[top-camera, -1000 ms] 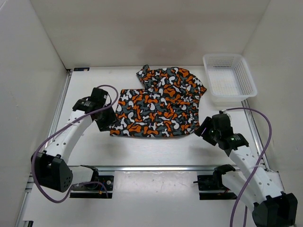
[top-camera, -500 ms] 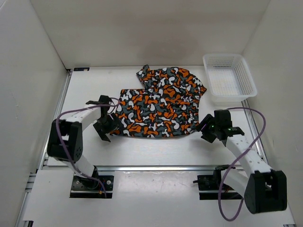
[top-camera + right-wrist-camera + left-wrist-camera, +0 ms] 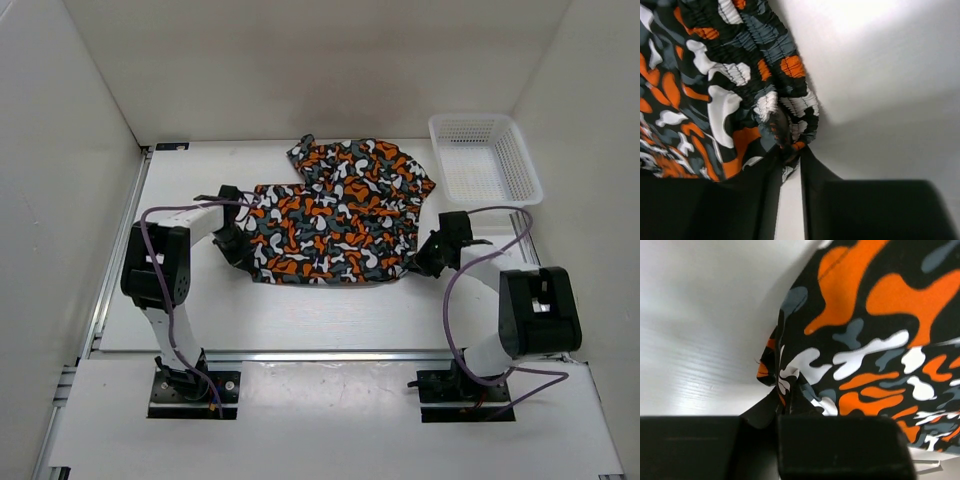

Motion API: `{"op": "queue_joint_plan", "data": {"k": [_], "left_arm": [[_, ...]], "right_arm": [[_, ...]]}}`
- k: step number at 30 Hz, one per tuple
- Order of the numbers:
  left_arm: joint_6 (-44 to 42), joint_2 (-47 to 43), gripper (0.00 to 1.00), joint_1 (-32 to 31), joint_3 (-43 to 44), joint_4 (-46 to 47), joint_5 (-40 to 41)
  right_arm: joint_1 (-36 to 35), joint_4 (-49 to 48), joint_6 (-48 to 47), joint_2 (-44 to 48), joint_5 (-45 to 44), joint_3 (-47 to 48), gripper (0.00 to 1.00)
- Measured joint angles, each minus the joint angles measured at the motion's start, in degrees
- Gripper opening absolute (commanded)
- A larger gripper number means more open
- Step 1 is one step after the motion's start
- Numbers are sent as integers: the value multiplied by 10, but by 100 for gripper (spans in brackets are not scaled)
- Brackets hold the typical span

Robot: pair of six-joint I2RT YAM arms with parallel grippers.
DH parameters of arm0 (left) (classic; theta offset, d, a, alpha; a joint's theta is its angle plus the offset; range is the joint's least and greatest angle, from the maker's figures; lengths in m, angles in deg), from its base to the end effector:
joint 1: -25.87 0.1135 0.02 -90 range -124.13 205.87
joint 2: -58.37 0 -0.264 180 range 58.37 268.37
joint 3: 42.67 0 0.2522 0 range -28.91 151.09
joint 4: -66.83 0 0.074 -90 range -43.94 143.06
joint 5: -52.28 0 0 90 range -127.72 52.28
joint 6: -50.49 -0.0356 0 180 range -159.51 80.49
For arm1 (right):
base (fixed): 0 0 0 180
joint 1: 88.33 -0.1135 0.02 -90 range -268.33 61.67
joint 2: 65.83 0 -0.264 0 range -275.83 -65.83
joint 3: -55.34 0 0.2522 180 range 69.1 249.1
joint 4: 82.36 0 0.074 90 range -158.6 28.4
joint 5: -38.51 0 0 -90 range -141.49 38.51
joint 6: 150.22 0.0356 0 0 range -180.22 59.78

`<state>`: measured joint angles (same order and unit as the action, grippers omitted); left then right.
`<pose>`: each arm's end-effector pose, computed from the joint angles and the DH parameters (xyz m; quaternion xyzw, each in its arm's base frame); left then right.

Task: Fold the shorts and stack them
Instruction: Flatten the shorts out

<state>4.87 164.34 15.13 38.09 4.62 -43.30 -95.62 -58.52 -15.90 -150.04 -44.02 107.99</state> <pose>0.3194 -0.0641 0.1506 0.2879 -0.9562 0.0535 0.0026 0.2676 0.0389 0.1542 0.2842 0.9096 0.1852 0.2401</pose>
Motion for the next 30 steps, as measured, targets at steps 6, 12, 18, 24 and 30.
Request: {"op": "queue_joint_plan", "data": {"k": [6,12,18,24,30], "left_arm": [[-13,21,10,20,114,-47,3],[-34,-3,10,40,294,-103,27],[-54,-121,34,28,196,-110,33],[-58,-79,35,19,24,-94,22],[-58,7,30,-16,47,-76,39]], "right_arm": [[-1,41,-18,-42,-14,136,1],[-3,57,-36,31,-28,236,1],[-9,82,-38,170,-33,99,1],[-7,152,-40,193,-48,-45,1],[-8,171,-46,194,-61,-26,1]]}}
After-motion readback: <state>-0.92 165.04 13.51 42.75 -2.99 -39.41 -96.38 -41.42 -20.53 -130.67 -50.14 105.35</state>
